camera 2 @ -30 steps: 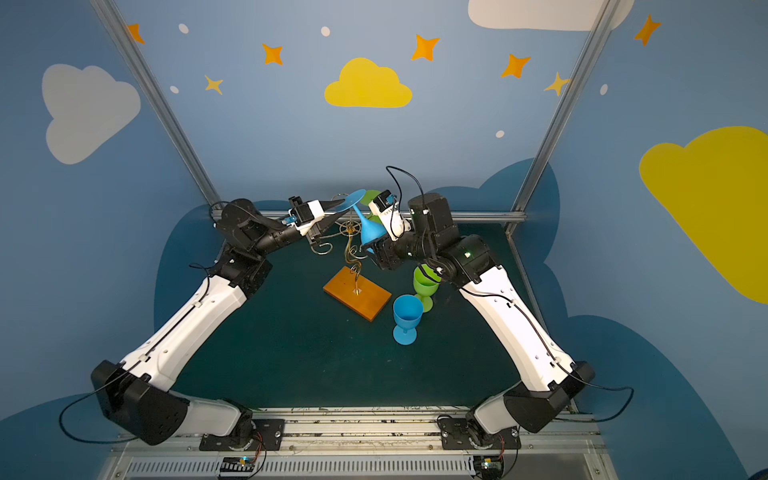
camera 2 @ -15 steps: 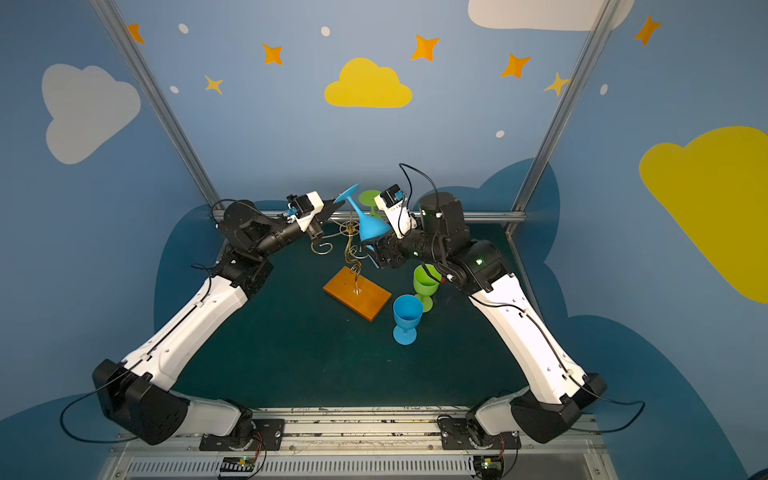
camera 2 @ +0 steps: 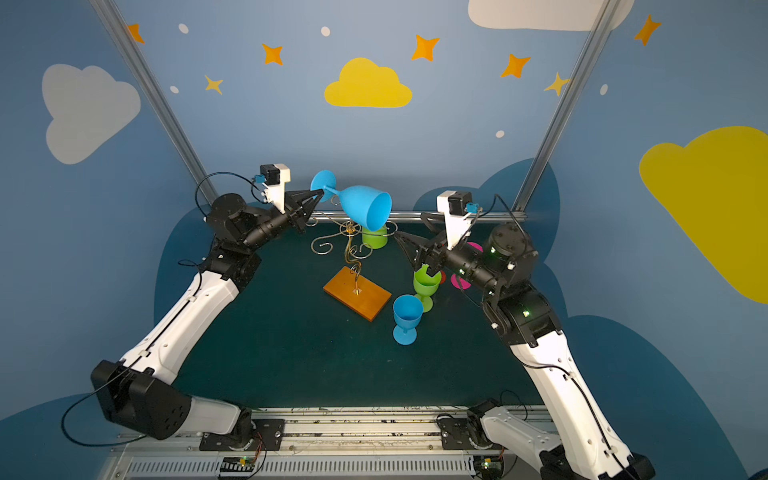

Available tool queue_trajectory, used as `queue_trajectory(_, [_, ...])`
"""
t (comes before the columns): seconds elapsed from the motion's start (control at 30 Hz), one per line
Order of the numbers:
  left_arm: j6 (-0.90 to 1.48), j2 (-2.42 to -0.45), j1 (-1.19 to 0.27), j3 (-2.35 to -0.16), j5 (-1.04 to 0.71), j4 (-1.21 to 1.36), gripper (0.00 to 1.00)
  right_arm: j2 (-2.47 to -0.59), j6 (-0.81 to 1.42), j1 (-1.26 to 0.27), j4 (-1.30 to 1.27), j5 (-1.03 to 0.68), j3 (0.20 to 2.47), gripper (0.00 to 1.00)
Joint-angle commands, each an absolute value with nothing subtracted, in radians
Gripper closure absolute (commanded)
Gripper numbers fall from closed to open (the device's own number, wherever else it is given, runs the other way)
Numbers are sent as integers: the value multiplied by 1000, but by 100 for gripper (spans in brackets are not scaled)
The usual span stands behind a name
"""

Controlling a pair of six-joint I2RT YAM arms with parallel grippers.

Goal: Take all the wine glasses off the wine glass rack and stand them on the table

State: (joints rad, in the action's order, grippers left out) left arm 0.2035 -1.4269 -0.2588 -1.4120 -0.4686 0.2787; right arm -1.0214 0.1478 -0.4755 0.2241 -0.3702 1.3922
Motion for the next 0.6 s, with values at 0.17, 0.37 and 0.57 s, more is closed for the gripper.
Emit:
queue_trajectory(0.17, [341, -1430, -250, -1419, -539, 322, 97, -1050, 214, -465, 173, -350, 1382, 29])
queue_trajectory(0.37, [325, -1414, -250, -1395, -546, 337, 97, -1119, 240, -466, 137, -384, 1440, 31])
queue_trajectory(0.57, [304, -1401, -253, -1379, -554, 342, 97, -1205, 277, -466, 99, -451, 1515, 33])
